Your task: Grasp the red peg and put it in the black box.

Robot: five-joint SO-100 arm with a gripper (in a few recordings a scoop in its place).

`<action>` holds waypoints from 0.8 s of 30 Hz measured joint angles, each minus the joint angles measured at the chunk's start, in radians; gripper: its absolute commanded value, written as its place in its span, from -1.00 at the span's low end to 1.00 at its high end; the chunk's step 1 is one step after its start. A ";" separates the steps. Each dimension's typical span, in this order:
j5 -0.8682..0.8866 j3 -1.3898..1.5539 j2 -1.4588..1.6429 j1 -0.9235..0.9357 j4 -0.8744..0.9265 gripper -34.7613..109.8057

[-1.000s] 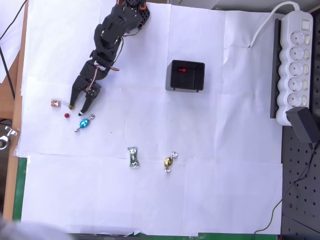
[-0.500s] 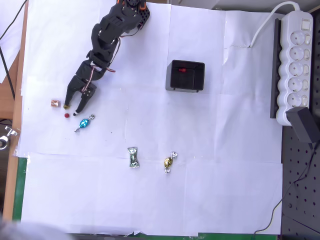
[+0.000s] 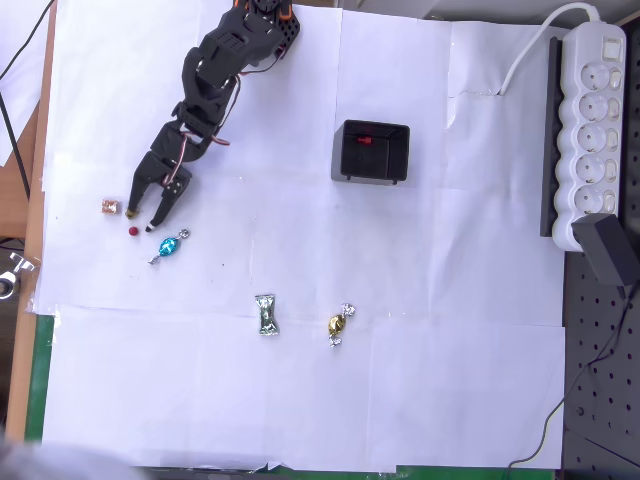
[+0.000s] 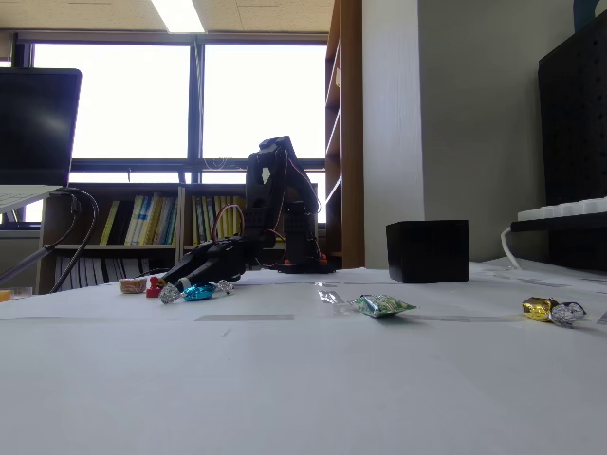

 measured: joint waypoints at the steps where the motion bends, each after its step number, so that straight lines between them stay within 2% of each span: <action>1: -0.003 0.008 0.000 0.000 0.006 -0.32; 24: -0.006 0.072 0.040 0.000 0.012 -0.32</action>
